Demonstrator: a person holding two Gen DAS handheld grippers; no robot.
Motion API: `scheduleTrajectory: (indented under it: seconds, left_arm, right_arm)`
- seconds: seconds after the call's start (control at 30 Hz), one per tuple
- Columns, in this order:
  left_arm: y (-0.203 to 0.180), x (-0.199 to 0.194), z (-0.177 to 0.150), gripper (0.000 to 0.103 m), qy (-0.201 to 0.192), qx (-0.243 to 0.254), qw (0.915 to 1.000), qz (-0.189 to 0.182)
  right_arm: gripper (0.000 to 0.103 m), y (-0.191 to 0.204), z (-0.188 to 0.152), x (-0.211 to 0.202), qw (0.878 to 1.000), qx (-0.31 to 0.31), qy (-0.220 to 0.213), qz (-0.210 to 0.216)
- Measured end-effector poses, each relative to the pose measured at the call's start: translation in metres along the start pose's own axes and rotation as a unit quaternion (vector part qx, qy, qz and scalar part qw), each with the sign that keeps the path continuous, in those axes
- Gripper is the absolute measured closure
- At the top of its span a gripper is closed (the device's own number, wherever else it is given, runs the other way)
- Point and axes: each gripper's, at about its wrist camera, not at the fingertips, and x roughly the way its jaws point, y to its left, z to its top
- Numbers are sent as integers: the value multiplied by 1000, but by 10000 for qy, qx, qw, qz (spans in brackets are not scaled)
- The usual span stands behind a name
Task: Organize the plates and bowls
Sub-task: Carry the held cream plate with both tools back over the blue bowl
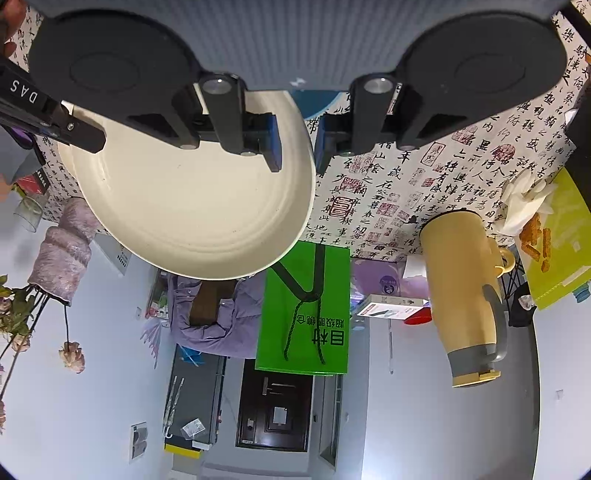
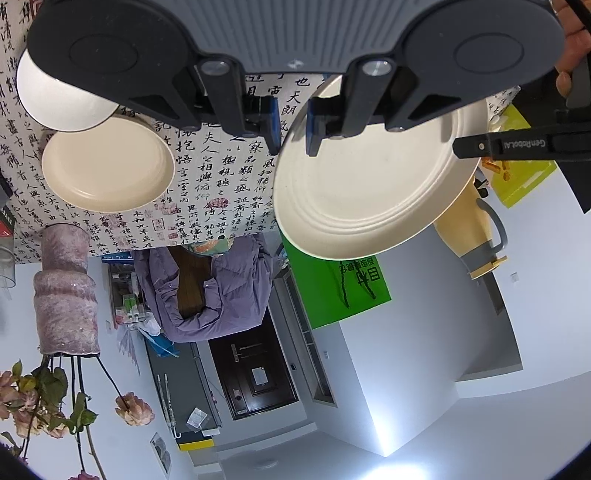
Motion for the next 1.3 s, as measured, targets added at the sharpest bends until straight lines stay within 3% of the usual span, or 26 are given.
scheduleTrajectory:
  seconds: [1.3]
  left_arm:
    - [22,-74,-55,84,-226,-61,9989,-407]
  right_arm:
    - [89,26,-42,-78,9996,-15,-227,-146]
